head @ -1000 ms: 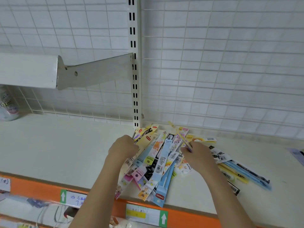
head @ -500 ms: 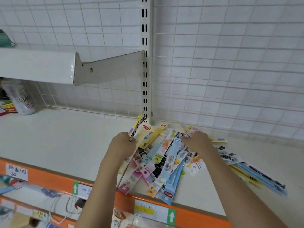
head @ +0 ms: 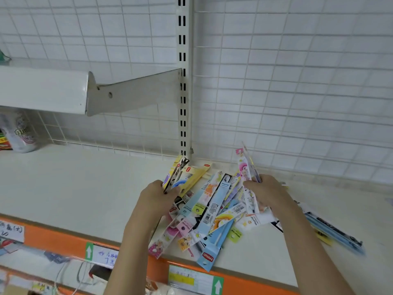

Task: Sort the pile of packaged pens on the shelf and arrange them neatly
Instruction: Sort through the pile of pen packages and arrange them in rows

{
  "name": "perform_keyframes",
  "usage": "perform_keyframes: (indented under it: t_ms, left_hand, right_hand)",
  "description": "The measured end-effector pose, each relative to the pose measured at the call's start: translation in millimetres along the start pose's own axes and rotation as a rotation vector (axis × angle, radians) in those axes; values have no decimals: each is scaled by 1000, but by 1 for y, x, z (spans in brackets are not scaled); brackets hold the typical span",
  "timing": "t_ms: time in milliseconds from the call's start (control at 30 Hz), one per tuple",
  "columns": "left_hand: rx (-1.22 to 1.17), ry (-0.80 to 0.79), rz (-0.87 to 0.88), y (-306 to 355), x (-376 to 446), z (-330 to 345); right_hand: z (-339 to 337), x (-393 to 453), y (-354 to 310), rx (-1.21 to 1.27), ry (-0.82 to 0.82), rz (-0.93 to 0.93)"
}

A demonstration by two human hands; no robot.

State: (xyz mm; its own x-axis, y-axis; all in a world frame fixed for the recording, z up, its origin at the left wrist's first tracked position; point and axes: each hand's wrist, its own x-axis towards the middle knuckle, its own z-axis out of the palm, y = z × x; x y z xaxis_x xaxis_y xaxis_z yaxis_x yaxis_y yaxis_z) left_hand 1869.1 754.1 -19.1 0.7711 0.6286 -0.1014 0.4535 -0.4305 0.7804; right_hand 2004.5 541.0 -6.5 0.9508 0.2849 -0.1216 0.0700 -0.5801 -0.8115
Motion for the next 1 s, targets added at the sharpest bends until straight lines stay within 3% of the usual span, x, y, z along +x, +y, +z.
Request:
perform_keyframes:
  t_ms: [200, 433, 767, 1000]
  left_hand:
    - [-68, 32, 12, -12, -2, 3]
    - [-12, 135, 2, -16, -8, -9]
    - [100, 198, -33, -19, -8, -25]
    - [200, 210, -81, -22, 6, -24]
  right_hand:
    - [0, -33, 10, 224, 17, -45]
    - [8, -45, 1, 37, 106, -160]
    - [28, -34, 7, -224, 119, -183]
    - [23, -34, 12, -204, 94, -158]
